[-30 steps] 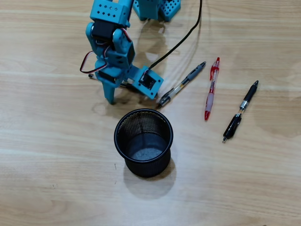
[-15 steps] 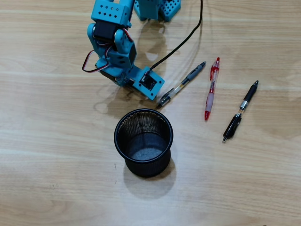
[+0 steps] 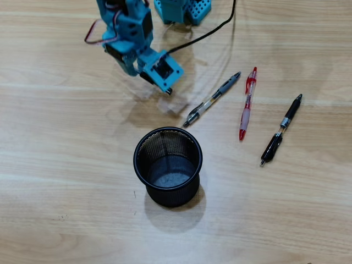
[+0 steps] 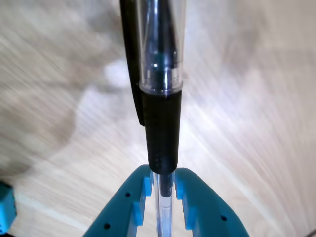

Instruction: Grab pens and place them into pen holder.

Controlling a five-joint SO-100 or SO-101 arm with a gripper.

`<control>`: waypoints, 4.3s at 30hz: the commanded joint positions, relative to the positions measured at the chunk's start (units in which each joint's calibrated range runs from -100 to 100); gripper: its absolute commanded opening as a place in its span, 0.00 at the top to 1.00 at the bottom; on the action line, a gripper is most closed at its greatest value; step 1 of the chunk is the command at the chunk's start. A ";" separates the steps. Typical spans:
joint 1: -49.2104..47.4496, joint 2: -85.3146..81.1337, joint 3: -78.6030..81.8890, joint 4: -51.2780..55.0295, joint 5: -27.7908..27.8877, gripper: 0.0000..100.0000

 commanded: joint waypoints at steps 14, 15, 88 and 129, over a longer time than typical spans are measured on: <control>-12.59 -29.34 1.65 -16.62 -33.30 0.98; -13.51 -29.34 1.56 -19.45 -35.40 0.98; -25.85 -16.43 1.02 -23.09 -49.69 0.98; -41.58 10.32 0.48 -13.89 -69.59 0.83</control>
